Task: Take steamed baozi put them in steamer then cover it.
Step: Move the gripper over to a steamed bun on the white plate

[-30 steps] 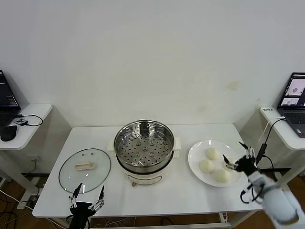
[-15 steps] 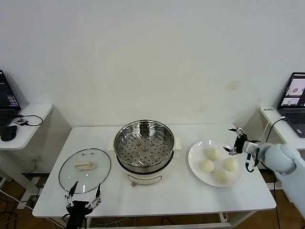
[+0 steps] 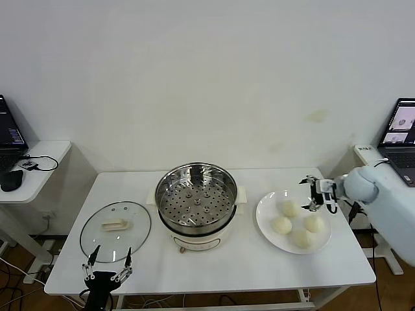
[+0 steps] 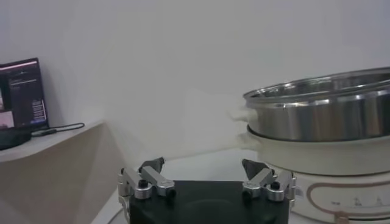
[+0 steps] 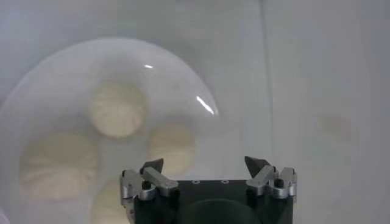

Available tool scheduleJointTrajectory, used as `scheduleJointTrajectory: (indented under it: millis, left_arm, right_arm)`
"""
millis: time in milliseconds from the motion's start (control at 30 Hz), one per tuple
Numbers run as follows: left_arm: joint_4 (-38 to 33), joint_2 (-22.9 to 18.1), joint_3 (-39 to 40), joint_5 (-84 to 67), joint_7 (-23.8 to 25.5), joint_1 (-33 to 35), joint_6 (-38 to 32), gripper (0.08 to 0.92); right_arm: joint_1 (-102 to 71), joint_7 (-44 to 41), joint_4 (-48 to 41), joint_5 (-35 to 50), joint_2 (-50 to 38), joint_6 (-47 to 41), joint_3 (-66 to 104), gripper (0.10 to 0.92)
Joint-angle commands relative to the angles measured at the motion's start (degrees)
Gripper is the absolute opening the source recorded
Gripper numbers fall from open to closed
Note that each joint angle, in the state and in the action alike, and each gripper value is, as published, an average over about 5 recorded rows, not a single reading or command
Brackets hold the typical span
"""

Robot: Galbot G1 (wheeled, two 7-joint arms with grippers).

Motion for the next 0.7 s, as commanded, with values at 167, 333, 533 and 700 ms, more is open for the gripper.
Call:
scheduleJointTrajectory:
  millis: [167, 333, 533, 700]
  left_arm:
    - [0.5, 0.12, -0.8, 0.24, 0.06, 0.14, -0.72, 0.823]
    - [0.53, 0.32, -1.15, 0.62, 0.1, 0.06, -0.92, 0.823]
    - [0.42, 0.68, -1.69, 0.56, 0.12, 0.17, -0.93, 0.823]
    - [0.51, 0.74, -1.67, 0.59, 0.13, 0.18, -0.96, 0.823]
  right_arm:
    - [5.6, -2.55, -12.25, -4.19, 8.1, 2.43, -7.82, 0.823]
    - [4.74, -1.76, -15.35, -6.54, 10.78, 3.2, -6.93, 0.823]
    - [3.99, -1.63, -17.47, -8.41, 12.78, 3.29, -6.39, 0.823]
    - [4.54, -1.32, -18.85, -9.17, 13.82, 3.58, -6.46, 0.815]
